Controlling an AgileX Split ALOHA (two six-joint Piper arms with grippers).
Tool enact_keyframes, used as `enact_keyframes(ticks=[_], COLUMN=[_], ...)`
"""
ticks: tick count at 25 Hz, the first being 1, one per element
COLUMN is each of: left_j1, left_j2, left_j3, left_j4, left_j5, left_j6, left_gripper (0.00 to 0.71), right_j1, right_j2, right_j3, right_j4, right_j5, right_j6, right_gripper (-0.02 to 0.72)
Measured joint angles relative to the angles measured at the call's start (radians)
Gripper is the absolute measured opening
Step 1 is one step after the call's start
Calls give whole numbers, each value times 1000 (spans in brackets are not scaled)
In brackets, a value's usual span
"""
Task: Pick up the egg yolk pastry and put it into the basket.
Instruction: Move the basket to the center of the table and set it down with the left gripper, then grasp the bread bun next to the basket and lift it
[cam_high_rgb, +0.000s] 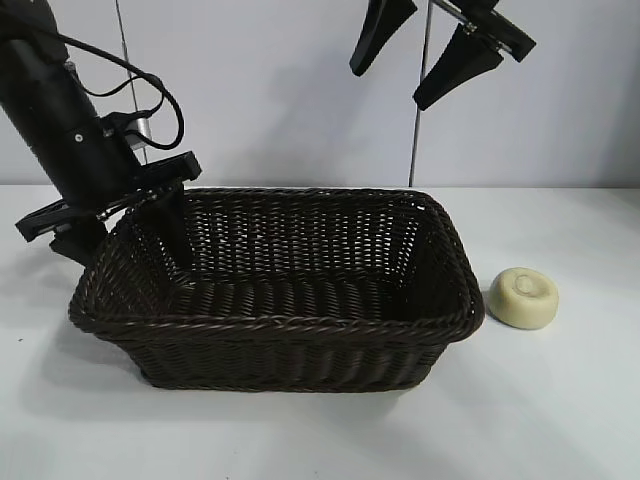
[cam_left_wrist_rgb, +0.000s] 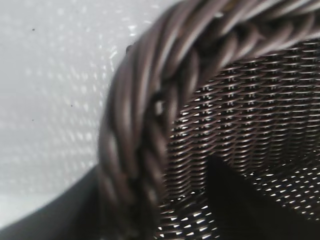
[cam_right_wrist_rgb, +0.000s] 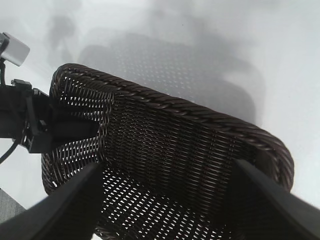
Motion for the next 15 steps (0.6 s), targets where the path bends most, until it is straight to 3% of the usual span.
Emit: enact_keyframes(ticks=[9,15], left_j1=[1,1], left_j2=[-118,-218], left_j3=[0,0], left_j4=[113,92], left_j5=[29,53], left_j6=[-46,-88], left_gripper=[512,512], right_j1=[0,0], right_j2=[0,0], right_j3=[0,0], right_j4=[0,0], right_j5=[0,0], right_j6=[0,0], right_gripper=[517,517])
